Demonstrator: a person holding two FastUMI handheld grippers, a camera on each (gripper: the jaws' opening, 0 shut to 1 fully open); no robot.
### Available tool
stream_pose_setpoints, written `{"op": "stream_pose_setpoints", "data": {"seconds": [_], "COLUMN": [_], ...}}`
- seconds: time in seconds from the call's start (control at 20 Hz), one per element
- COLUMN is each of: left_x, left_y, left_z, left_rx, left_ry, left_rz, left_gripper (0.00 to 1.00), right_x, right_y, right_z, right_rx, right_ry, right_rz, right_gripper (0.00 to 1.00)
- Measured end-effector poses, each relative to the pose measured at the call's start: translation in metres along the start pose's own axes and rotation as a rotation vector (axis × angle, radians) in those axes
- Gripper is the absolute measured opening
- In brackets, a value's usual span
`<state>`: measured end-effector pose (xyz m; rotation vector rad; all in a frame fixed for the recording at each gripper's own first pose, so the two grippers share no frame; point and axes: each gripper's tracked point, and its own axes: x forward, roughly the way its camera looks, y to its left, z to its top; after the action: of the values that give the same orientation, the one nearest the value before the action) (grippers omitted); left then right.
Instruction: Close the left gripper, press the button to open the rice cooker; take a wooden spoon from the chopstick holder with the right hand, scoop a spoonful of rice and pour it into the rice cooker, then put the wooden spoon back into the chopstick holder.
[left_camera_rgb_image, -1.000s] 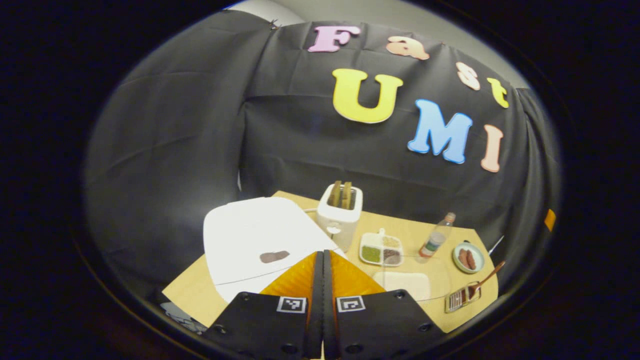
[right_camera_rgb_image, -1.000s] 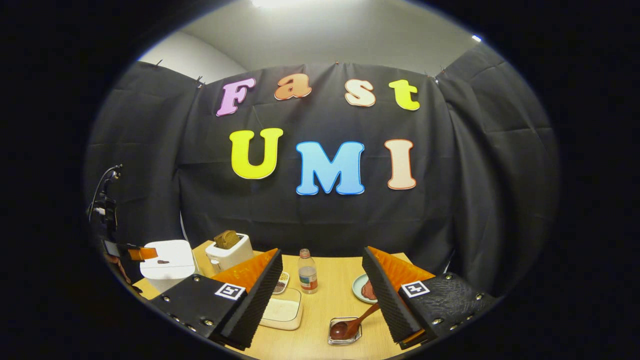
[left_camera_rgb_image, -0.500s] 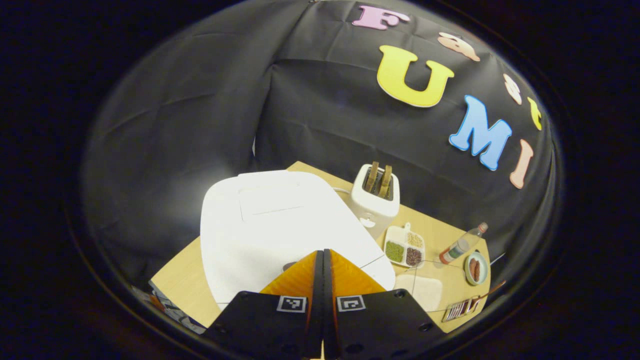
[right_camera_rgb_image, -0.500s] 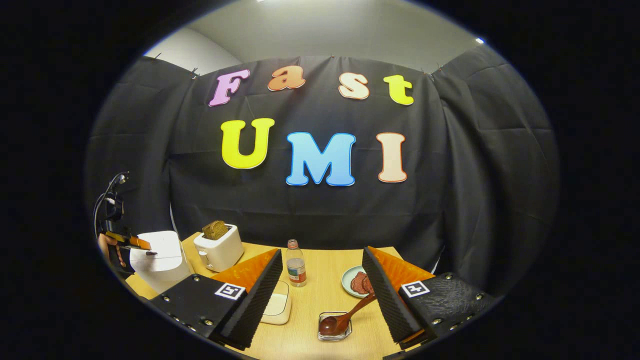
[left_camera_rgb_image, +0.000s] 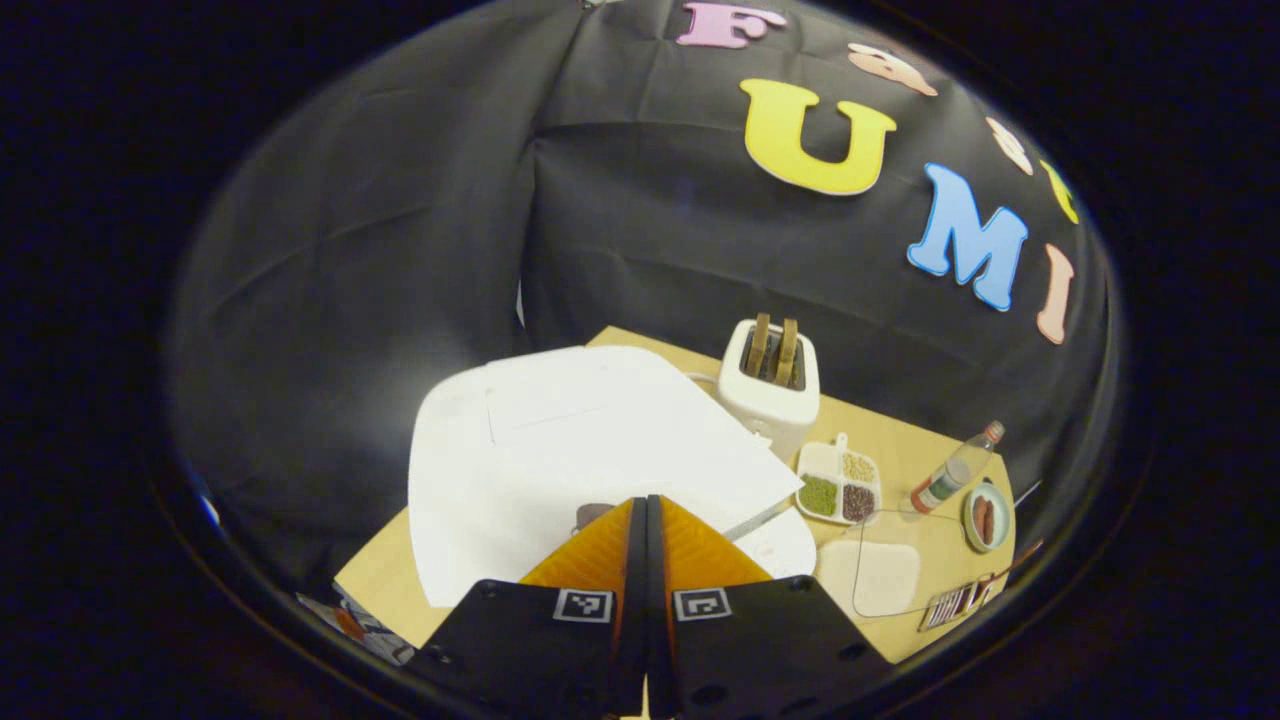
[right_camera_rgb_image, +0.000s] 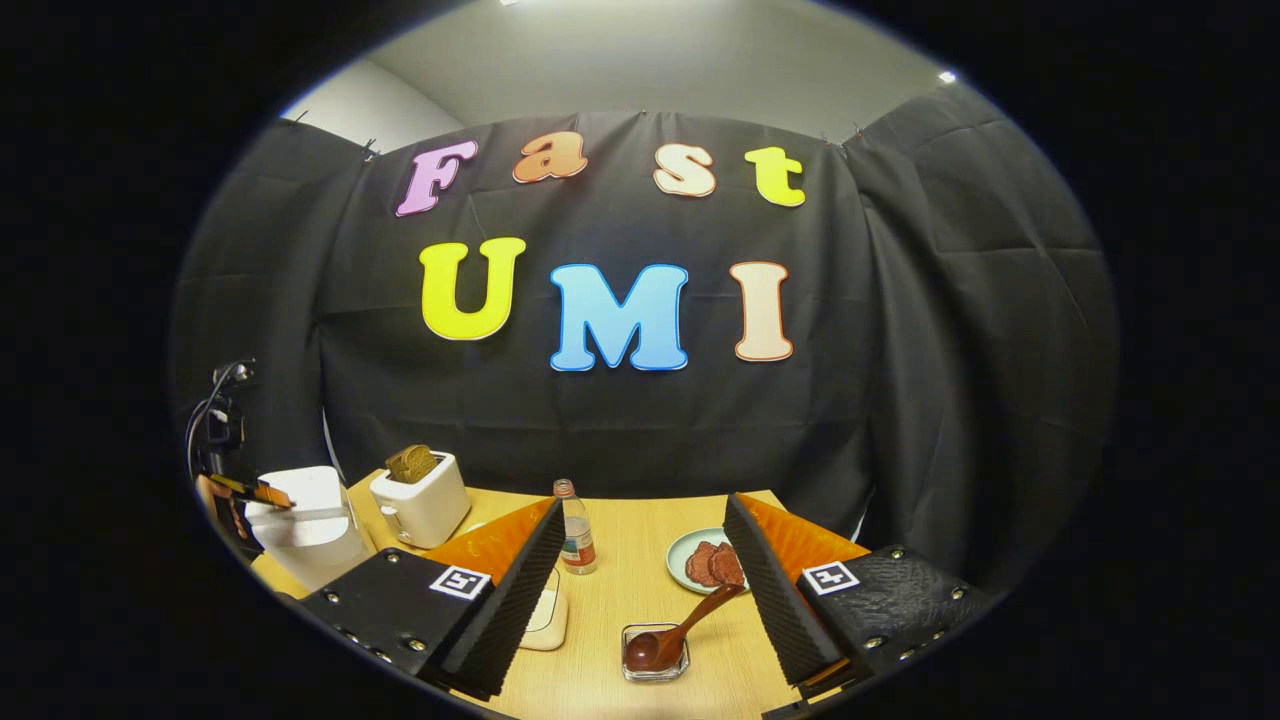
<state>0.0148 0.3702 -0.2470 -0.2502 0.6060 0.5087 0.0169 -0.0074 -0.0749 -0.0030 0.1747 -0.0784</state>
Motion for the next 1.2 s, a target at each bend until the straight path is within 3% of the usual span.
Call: {"op": "stream_pose_setpoints", "data": {"seconds": [0.15,0.35,0.55,0.7,0.85,1.2], "left_x": [-0.036,-0.100,-0.151,-0.176,-0.192,-0.210], "left_y": [-0.007,-0.016,-0.047,-0.083,-0.116,-0.161], "left_z": [0.055,0.111,0.122,0.117,0.099,0.073], "left_rx": [0.007,-0.016,0.089,0.123,0.080,0.234], "left_ry": [-0.186,-0.414,-0.573,-0.640,-0.642,-0.635], "left_rz": [0.008,-0.003,-0.020,-0.079,-0.167,-0.202], "left_gripper": [0.10,0.90,0.90,0.90,0.89,0.90], "right_x": [0.000,0.003,0.010,0.018,0.028,0.070], "right_y": [-0.002,-0.004,-0.013,-0.027,-0.041,-0.080], "right_z": [-0.004,-0.008,-0.021,-0.037,-0.062,-0.138], "right_rx": [-0.005,0.010,0.042,0.080,0.088,0.141], "right_ry": [0.003,0.010,0.041,0.081,0.134,0.306], "right_rz": [0.004,0.014,0.040,0.044,0.034,-0.031], "right_gripper": [0.97,0.97,0.98,0.98,0.97,0.98]}}
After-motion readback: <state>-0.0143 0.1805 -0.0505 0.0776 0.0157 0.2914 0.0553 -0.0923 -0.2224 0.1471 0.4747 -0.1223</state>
